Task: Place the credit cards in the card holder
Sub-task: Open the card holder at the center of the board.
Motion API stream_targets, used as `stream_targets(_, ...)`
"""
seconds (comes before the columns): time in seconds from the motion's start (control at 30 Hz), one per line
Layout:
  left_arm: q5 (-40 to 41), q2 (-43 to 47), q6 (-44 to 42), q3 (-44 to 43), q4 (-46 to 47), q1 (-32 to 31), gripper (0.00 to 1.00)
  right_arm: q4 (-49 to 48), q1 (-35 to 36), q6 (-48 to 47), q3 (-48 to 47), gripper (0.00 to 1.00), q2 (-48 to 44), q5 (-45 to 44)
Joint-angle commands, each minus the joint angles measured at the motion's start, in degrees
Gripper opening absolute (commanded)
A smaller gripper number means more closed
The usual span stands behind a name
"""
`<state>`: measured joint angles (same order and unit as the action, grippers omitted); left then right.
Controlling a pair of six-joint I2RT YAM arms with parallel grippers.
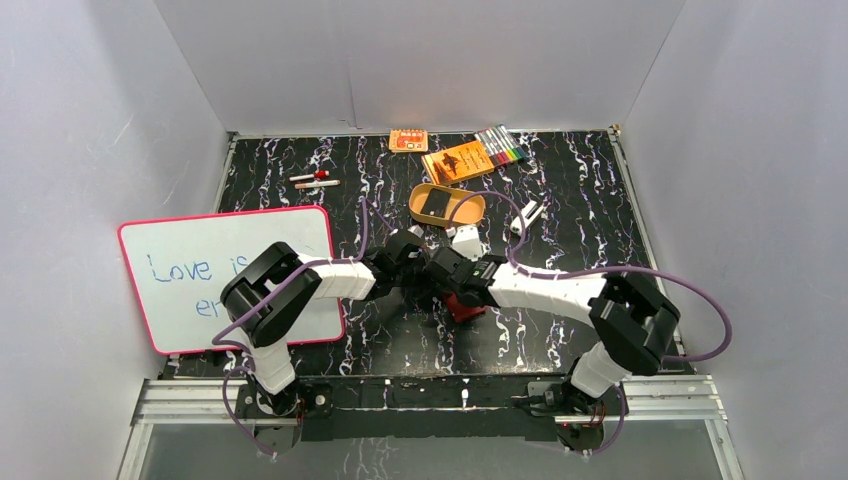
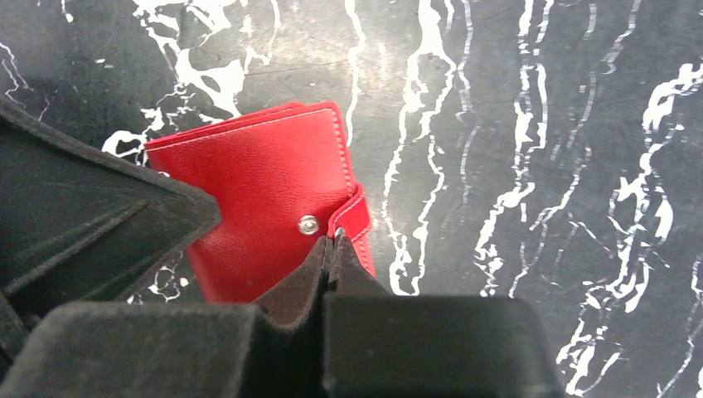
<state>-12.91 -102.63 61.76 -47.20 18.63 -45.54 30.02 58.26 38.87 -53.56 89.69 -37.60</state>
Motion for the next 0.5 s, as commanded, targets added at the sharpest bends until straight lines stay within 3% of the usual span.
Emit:
stream_targets(0.0, 3.70, -3.14, -1.45, 1.76, -6.70, 0.19, 0.00, 4.19, -0.54, 1.54, 0.46, 0.00, -4.38, -4.23)
stream_targets(0.3, 1.22, -1.24, -3.56, -0.16, -6.52, 0.24, 0.00, 4.16, -0.89, 0.80, -0.32, 0.00, -10.54, -0.99)
stream_targets(0.37, 0.18, 0.83, -3.95, -0.84, -6.91, 0.22, 0.14, 3.99, -0.94, -0.47, -1.08, 0.00, -13.38, 0.52)
stream_targets(0.47, 0.02, 4.25, -4.14, -1.34, -7.76, 0.19, 0.51, 2.23, -1.03, -2.94, -1.77, 0.00, -17.78, 4.11)
